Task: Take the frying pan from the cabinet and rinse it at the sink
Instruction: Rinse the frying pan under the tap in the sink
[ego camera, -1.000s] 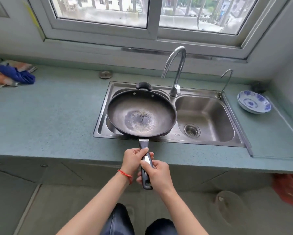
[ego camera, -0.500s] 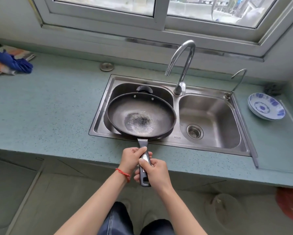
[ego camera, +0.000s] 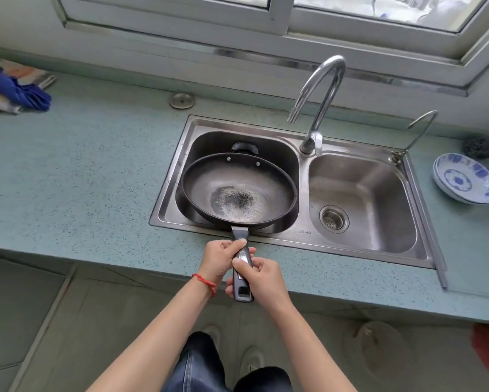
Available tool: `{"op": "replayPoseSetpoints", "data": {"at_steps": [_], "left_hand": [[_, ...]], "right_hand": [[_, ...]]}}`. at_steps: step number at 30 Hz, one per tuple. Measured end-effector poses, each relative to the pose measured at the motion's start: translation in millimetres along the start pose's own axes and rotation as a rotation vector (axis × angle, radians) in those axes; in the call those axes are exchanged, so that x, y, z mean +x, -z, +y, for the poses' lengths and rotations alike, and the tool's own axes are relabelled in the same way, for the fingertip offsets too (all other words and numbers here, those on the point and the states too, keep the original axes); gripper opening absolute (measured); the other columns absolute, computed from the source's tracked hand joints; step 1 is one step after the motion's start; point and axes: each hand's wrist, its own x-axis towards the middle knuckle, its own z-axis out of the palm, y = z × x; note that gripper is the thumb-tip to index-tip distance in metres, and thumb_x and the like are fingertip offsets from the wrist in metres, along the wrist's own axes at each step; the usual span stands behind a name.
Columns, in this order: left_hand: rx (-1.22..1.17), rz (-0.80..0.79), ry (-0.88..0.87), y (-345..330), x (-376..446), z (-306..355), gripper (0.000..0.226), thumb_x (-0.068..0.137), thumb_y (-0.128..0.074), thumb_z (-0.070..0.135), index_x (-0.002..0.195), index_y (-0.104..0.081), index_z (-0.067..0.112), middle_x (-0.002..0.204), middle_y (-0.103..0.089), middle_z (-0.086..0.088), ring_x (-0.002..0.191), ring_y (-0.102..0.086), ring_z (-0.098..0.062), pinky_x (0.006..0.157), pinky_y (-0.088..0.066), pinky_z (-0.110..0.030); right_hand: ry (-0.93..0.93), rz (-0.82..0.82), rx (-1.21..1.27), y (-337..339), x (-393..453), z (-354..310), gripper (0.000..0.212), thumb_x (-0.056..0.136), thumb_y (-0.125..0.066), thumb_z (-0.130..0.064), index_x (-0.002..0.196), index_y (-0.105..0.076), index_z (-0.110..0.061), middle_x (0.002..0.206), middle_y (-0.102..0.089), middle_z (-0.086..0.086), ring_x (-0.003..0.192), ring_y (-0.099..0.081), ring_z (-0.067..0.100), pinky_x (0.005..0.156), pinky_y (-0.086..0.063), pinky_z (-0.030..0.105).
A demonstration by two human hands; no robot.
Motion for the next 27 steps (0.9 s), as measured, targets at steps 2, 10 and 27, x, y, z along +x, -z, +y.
{"op": "replayPoseSetpoints", "data": {"at_steps": [2, 10, 27], "left_hand": [[0.007, -0.015, -0.001, 1.2, 2.6, -0.2, 0.026, 0.084, -0.058, 0.007, 0.077, -0.061, -0.018, 0.058, -0.072, -0.003, 0.048, -0.065, -0.013, 0.049, -0.053, -0.022], [-0.019, -0.051, 0.030, 5.0, 9.0, -1.4, 0.025, 0.080, -0.064, 0.010, 0.084, -0.059, -0.014, 0.063, -0.072, -0.008, 0.054, -0.066, -0.015, 0.054, -0.054, -0.024], [-0.011, -0.096, 0.034, 12.5, 34.1, 8.8, 0.025, 0.071, -0.069, 0.021, 0.071, -0.054, 0.001, 0.083, -0.049, -0.021, 0.080, -0.053, -0.030, 0.058, -0.047, -0.027]], "right_hand": [[-0.009, -0.008, 0.002, 1.0, 3.7, 0.8, 0.016, 0.085, -0.059, -0.013, 0.073, -0.059, -0.003, 0.064, -0.066, 0.016, 0.048, -0.065, 0.021, 0.048, -0.054, 0.028], [-0.003, -0.003, -0.009, 3.0, 11.6, 0.6, 0.020, 0.084, -0.063, -0.017, 0.075, -0.058, 0.001, 0.067, -0.063, 0.023, 0.049, -0.067, 0.020, 0.049, -0.054, 0.028], [-0.023, 0.027, 0.056, 1.5, 46.4, -15.4, 0.023, 0.083, -0.063, -0.013, 0.067, -0.064, 0.003, 0.070, -0.059, 0.023, 0.043, -0.063, 0.021, 0.043, -0.054, 0.028]]}}
